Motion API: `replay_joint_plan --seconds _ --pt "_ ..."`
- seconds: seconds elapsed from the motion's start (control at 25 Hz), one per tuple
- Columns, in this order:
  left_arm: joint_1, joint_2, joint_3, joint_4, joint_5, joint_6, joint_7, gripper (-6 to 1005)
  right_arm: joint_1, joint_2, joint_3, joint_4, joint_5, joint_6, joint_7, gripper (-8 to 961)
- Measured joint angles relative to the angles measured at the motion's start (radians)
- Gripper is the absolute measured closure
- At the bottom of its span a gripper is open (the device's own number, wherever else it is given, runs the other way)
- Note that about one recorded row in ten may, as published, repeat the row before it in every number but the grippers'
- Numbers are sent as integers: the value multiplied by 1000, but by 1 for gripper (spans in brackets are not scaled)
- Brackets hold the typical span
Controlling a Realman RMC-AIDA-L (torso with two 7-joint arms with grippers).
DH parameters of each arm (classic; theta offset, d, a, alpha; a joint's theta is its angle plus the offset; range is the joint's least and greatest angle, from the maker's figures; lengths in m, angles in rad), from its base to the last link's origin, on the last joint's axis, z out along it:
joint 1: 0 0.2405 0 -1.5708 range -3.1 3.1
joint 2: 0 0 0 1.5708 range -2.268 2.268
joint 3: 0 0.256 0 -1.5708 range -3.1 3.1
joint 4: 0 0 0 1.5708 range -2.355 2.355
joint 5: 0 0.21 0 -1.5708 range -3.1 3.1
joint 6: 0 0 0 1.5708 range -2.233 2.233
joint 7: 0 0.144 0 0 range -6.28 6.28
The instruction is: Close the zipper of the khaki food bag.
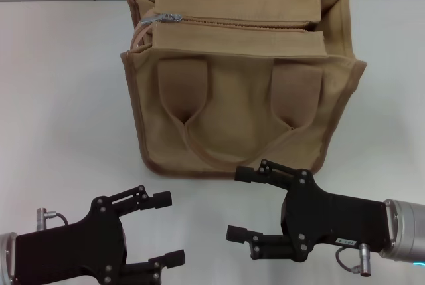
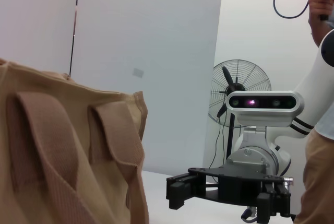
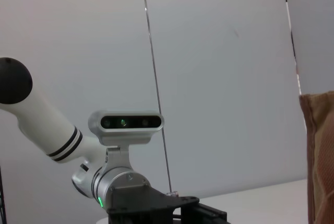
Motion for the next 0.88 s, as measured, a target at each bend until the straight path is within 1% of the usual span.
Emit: replay_joint_plan --seconds 0.4,0.52,0.56,0.6,0.68,0.72,0.76,0.88 --pt "0 1 -4 -7 -7 -14 2 190 1 0 4 2 0 4 0 115" --pt "-1 0 -19 -9 -16 -17 2 190 2 0 4 2 0 4 0 115" --pt "-2 0 -63 -26 -54 18 1 190 2 0 4 2 0 4 0 115" --pt "-2 0 -72 -30 -61 27 1 190 2 0 4 3 0 4 0 115" --pt "1 1 -115 -54 -112 69 1 190 2 0 4 6 0 4 0 115" --pt "7 2 -179 -86 -183 87 1 190 2 0 4 10 0 4 0 116" --pt "7 2 -179 -86 -183 87 1 190 2 0 4 10 0 4 0 116" --pt "5 1 -301 -153 -281 34 -7 190 2 0 4 16 0 8 -1 116"
